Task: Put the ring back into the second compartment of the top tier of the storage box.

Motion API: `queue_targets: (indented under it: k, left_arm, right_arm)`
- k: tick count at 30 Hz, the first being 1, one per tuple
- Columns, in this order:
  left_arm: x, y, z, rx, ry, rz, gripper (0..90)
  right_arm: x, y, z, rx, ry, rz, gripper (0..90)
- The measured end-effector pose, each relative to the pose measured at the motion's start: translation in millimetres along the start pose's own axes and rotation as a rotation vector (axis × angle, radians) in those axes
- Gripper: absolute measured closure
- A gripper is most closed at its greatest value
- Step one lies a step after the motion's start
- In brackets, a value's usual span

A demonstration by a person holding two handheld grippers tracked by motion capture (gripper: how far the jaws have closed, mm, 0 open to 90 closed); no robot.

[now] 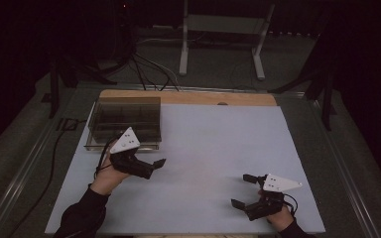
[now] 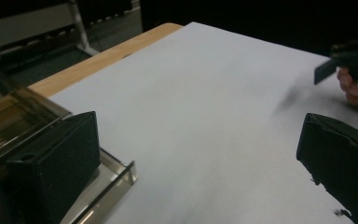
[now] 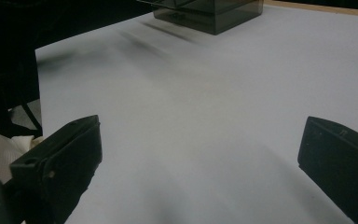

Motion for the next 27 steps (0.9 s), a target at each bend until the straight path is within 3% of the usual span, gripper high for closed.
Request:
queue_targets:
  k: [5, 18, 19, 21, 24, 27]
  left_arm:
    - [1.4, -10.6, -6.9, -0.008, -0.025, 0.004, 0.7]
    - [-3.0, -40.7, -25.2, -0.027, -0.061, 0.086, 0.7]
    - [-2.7, -43.9, -25.5, -0.024, -0.058, 0.088, 0.7]
    - [-0.4, -49.6, -26.2, -0.033, 0.001, 0.074, 0.7]
    - [3.4, -57.3, -24.7, 0.000, -0.003, 0.080, 0.7]
    - [9.2, -65.4, -22.0, 0.007, 0.000, 0.091, 0.7]
  right_arm:
    - [0.0, -0.1, -0.2, 0.001, 0.001, 0.000, 0.0]
    - [0.4, 0.0, 0.1, 0.001, -0.001, 0.000, 0.0]
    - [0.5, 0.0, 0.1, 0.002, -0.001, 0.000, 0.0]
    - [0.4, 0.0, 0.3, 0.004, -0.001, 0.001, 0.0]
    - [0.5, 0.1, 0.3, 0.003, -0.001, 0.000, 0.0]
    - [0.6, 0.2, 0.6, 0.003, -0.001, 0.000, 0.0]
Point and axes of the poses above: each handheld gripper's, and its own axes: x roughly backward along the jaws, y roughly out of its top, z roughly to its left, the point moved 3 cm from there along -x, roughly forward along the jaws, and after that the axes turned 7 degrees about y, right-handed, at the moved point
